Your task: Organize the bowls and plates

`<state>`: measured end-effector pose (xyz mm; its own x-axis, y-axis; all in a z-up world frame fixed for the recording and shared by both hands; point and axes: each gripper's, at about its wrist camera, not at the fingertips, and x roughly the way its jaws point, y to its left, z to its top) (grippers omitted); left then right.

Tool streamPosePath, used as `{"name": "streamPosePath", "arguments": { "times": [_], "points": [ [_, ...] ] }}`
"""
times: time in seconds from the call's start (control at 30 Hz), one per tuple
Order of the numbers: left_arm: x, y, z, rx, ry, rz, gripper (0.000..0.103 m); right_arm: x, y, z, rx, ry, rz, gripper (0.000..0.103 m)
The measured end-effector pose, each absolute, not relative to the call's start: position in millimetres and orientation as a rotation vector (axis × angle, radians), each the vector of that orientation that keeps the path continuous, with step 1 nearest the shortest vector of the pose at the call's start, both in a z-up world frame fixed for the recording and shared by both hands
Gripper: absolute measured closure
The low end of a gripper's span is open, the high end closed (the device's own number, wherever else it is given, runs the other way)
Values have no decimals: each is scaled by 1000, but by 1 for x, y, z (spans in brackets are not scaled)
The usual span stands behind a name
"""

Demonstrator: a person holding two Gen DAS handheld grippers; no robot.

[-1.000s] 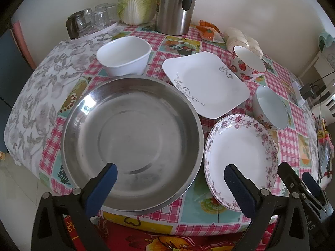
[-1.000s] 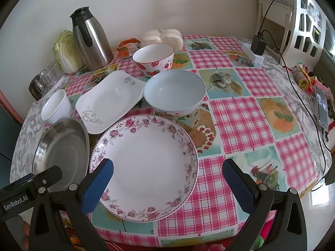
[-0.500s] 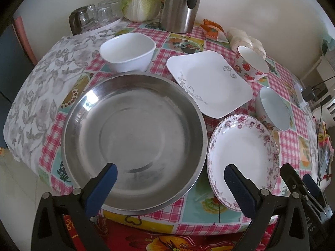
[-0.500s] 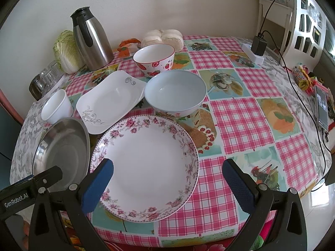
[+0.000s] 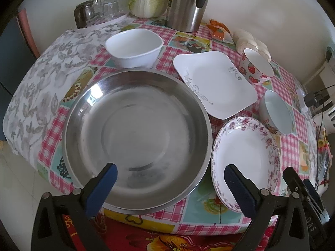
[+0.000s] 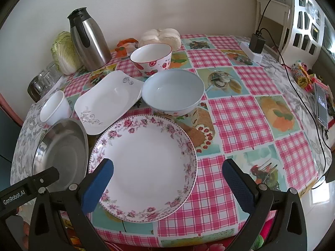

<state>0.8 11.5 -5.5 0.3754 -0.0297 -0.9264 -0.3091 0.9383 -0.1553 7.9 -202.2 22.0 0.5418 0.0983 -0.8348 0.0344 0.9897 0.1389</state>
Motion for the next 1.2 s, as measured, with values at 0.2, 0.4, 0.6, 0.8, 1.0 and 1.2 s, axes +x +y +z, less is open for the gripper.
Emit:
{"name": "streamPosePath", "arguments": {
  "times": [0.2,0.4,0.6,0.8,1.0,1.2],
  "points": [
    [0,18,-7,-355,1181,188,0,8,-205,21,147,1002,24,0],
    [0,21,-7,-371,1174,196,0,7,-204,21,144,1002,19,0],
    [1,25,-6,-366,1165,218,0,8,-204,21,131,1004,11,0],
    [4,31,-6,-363,1162,237,0,10,-203,20,127,1008,0,0],
    [8,35,-10,-362,1179,257,0,11,-198,21,91,1007,-13,0],
    [17,39,-8,-352,1185,294,0,17,-194,32,85,995,-10,0]
  ]
}}
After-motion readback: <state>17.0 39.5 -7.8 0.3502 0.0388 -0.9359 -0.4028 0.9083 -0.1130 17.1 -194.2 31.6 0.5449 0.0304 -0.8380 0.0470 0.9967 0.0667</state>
